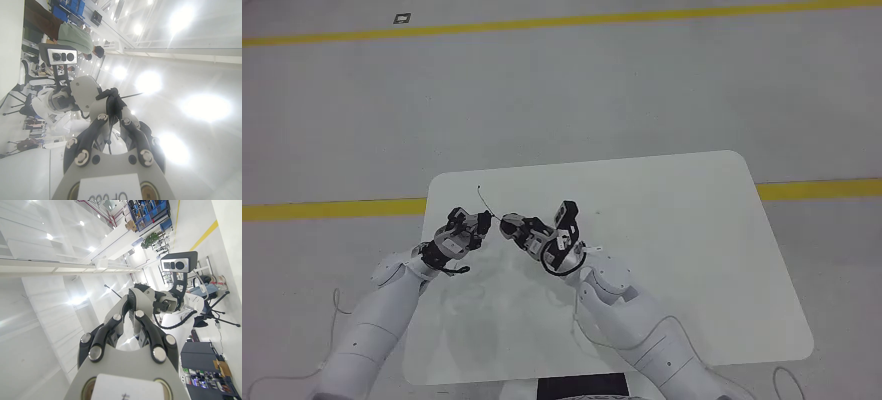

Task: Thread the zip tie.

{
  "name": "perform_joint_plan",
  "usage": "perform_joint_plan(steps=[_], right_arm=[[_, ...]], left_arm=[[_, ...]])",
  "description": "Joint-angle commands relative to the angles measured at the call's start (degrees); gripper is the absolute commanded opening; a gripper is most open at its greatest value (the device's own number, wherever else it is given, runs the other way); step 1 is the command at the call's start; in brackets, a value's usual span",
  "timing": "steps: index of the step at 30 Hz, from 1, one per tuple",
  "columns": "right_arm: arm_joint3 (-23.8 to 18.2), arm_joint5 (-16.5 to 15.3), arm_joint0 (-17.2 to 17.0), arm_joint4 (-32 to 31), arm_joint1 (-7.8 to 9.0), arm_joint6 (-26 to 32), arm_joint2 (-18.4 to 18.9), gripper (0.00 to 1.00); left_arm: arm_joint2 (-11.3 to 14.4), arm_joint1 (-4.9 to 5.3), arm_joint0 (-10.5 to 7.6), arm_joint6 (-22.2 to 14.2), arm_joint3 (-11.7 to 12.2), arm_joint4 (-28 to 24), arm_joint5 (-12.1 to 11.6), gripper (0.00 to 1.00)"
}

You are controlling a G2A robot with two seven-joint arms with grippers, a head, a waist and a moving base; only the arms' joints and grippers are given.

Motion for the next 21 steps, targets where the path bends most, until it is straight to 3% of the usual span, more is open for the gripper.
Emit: perform_joint_plan(steps=[1,10,11,12,21], right_arm=[[-0.1,-0.1,-0.1,-0.1,0.09,0.0,0.1,0.0],[-0.4,0.3,-0.2,0.1,0.4,0.6,0.0,0.0],[-0.5,0.2,-0.2,0.1,0.43,0.8,-0.1,0.13],[-0.5,0.2,-0.1,0.2,0.45,0.8,-0.1,0.15],[-0.3,-0.5,0.2,0.5,0.57,1.5,-0.6,0.01]], left_arm=[[0.0,0.0,0.0,0.0,0.0,0.0,0.0,0.0],[0.0,0.0,0.0,0.0,0.0,0.0,0.0,0.0],[0.0,0.0,0.0,0.0,0.0,0.0,0.0,0.0],[0.0,0.0,0.0,0.0,0.0,0.0,0.0,0.0],[0.0,0.0,0.0,0.0,0.0,0.0,0.0,0.0]])
